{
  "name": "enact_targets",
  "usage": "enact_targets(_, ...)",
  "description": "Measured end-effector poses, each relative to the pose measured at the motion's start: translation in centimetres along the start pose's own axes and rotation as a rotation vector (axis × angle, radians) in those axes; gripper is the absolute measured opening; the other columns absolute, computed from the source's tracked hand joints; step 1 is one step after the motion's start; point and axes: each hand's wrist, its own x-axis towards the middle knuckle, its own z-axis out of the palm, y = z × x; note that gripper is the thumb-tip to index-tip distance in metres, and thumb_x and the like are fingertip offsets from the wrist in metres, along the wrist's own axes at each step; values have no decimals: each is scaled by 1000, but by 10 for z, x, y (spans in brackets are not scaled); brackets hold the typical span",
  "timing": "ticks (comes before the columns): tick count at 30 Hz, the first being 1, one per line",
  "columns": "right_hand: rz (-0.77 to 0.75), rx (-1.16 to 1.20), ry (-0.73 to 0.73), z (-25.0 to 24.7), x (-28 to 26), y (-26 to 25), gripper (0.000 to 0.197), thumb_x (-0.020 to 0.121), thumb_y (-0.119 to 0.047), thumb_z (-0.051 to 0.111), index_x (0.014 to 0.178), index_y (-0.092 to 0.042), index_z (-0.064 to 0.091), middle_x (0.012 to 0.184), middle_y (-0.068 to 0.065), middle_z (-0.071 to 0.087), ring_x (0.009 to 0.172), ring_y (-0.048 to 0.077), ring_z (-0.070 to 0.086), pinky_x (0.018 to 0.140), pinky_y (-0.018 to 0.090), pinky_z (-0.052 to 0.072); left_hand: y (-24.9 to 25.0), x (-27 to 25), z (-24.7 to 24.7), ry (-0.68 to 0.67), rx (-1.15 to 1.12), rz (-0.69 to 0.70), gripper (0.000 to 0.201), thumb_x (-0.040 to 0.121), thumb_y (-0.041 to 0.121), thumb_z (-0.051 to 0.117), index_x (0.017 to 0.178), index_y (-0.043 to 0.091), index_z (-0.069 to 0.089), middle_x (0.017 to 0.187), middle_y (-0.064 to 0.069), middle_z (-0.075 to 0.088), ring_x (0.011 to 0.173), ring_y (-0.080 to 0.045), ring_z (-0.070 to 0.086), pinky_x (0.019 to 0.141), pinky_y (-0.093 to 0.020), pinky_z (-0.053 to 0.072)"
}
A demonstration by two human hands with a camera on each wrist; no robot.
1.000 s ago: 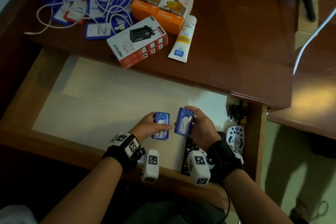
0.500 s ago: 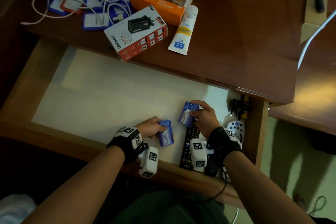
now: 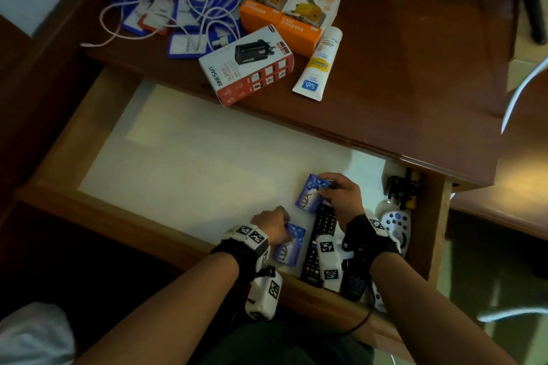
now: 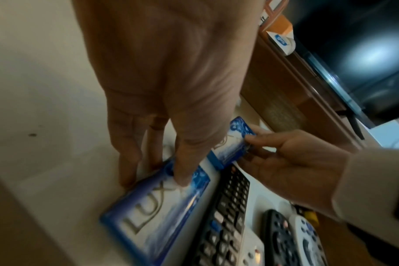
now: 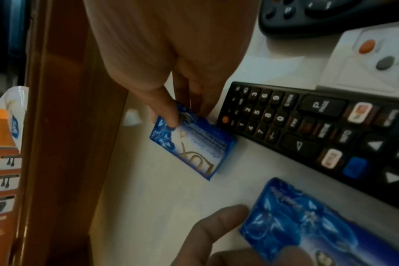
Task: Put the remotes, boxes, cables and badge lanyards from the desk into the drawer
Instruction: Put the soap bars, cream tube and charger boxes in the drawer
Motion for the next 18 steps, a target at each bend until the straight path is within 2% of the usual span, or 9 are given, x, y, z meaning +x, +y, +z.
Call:
enact_targets(4,-34,-201,-12,-3,1,9,37,74,14,64,81,-21,69,90,6,69,84,22,63,73,28,50,-1,-5,8,35,-16,-49,57,80,40,72,127,18,48,122,-9,62,106,-28,62,90,-31,49)
enact_targets(7,-66,-502,-108,-4,0,8,31,71,8,70,82,-21,69,89,0,67,85,17,61,74,23,46,1,-6,7,-3,-44,-41,52,78,34,75,123,15,56,117,-9,66,101,-26,66,88,-32,52)
enact_targets(8,-61,-585,-144,-3,-1,8,31,70,4,71,80,-25,69,88,-2,67,86,17,62,76,24,47,2,-6,7,-15,-65,-31,49,77,30,75,121,14,59,111,-9,69,95,-25,68,86,-33,54)
enact_targets(10,-51,-707,-168,-2,-2,7,35,67,-6,72,71,-41,65,87,-9,69,92,18,63,85,33,51,3,-7,7,-33,-112,-19,50,75,23,77,120,14,58,103,-9,72,86,-23,71,83,-36,57)
enact_targets(11,-50,-766,-159,-1,-3,6,34,68,-11,71,69,-44,65,89,-11,69,97,20,62,90,39,49,2,-8,7,-33,-123,-21,55,73,21,77,123,15,55,103,-9,72,85,-23,71,83,-36,57)
enact_targets(13,-39,-893,-147,-1,-6,1,26,74,-17,68,81,-42,70,98,-11,69,108,23,53,96,41,42,0,-9,8,-34,-140,-28,65,71,21,80,128,19,48,109,-9,70,89,-24,70,85,-38,56)
enact_targets(15,-28,-1001,-143,-2,-7,-2,25,79,-17,63,91,-37,72,105,-8,67,113,25,45,96,41,35,-1,-9,9,-59,-137,-22,65,71,21,80,129,19,49,110,-10,70,92,-25,70,86,-38,56)
enact_targets(18,-27,-1013,-144,-4,-9,-1,26,80,-16,60,87,-38,71,101,-8,63,111,24,46,94,43,32,-2,-9,10,-78,-124,-4,60,74,21,77,128,19,52,111,-8,69,93,-24,69,87,-35,55)
